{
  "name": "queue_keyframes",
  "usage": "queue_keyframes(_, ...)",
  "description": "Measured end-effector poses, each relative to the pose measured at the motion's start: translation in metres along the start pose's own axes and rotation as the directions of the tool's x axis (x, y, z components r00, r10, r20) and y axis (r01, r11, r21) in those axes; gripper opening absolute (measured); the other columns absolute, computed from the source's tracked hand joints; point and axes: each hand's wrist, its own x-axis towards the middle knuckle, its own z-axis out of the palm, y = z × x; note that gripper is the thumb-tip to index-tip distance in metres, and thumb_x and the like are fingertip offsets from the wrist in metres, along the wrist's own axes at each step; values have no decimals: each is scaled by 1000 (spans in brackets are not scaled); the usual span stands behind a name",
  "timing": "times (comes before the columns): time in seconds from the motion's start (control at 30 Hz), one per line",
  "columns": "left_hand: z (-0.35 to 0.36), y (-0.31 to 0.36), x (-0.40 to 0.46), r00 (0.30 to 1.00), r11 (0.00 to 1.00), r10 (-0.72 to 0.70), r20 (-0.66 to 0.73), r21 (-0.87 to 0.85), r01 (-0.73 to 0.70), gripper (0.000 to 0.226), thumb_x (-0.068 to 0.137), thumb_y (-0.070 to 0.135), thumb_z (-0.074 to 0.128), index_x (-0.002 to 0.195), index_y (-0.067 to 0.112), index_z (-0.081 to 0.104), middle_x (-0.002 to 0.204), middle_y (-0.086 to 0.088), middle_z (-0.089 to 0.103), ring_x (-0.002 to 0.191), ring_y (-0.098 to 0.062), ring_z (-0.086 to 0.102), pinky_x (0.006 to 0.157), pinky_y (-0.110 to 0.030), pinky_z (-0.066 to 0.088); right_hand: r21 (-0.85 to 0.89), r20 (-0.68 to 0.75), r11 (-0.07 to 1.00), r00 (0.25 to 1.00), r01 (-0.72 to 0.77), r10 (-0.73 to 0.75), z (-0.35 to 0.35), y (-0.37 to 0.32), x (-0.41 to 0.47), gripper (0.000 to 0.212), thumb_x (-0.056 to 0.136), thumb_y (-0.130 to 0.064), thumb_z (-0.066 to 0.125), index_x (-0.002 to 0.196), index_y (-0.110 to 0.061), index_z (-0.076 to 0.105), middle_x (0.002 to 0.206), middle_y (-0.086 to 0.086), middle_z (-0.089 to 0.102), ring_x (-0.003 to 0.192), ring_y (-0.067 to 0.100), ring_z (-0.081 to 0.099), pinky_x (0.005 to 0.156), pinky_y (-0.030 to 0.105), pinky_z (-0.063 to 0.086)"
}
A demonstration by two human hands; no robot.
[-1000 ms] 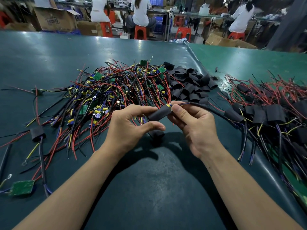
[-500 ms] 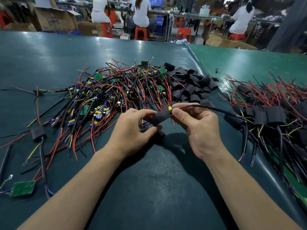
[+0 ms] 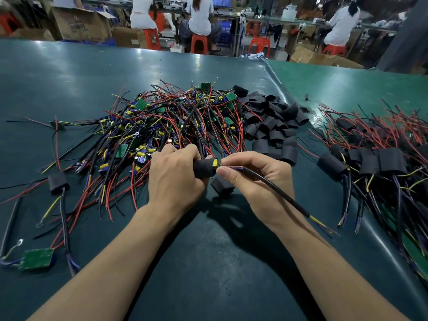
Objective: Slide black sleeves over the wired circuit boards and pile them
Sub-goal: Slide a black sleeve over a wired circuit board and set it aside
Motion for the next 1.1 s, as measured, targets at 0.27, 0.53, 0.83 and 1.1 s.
queue_keyframes(0.27, -4, 4, 0, 994, 993, 108, -31, -49, -110, 26, 79, 27, 62, 65, 6, 56, 57, 0, 36, 60, -28, 43, 59, -33, 28, -71, 31, 990, 992, 122, -120, -3, 2, 1, 12, 77, -4, 80, 87, -9, 76, 90, 2, 74, 87, 12, 70, 82, 23, 53)
queue_keyframes(0.53, 0, -1, -1, 984, 991, 135, 113, -17, -134, 21, 74, 32, 60, 62, 25, 44, 57, 2, 35, 60, -22, 32, 66, -32, 25, -244, 137, 920, 950, 308, -282, 2, 3, -2, 12, 78, -3, 79, 89, 0, 78, 94, 9, 74, 87, 13, 70, 82, 23, 54)
queue_keyframes(0.83, -4, 5, -2, 986, 986, 164, 12, -16, -164, 31, 75, 36, 45, 57, 12, 52, 51, -7, 41, 50, -24, 34, 56, -32, 29, -132, 186, 990, 982, 43, -18, -3, -2, -2, 14, 85, -11, 74, 99, -10, 78, 104, 0, 69, 98, 10, 66, 87, 20, 50)
queue_keyframes(1.1, -2, 3, -1, 995, 995, 96, 34, 30, -97, 24, 71, 33, 63, 61, 14, 52, 56, -6, 41, 53, -29, 43, 57, -30, 22, 39, 94, 990, 986, -139, 135, 1, -2, -1, 4, 85, -10, 75, 86, -12, 71, 75, 9, 71, 68, 29, 68, 68, 40, 56)
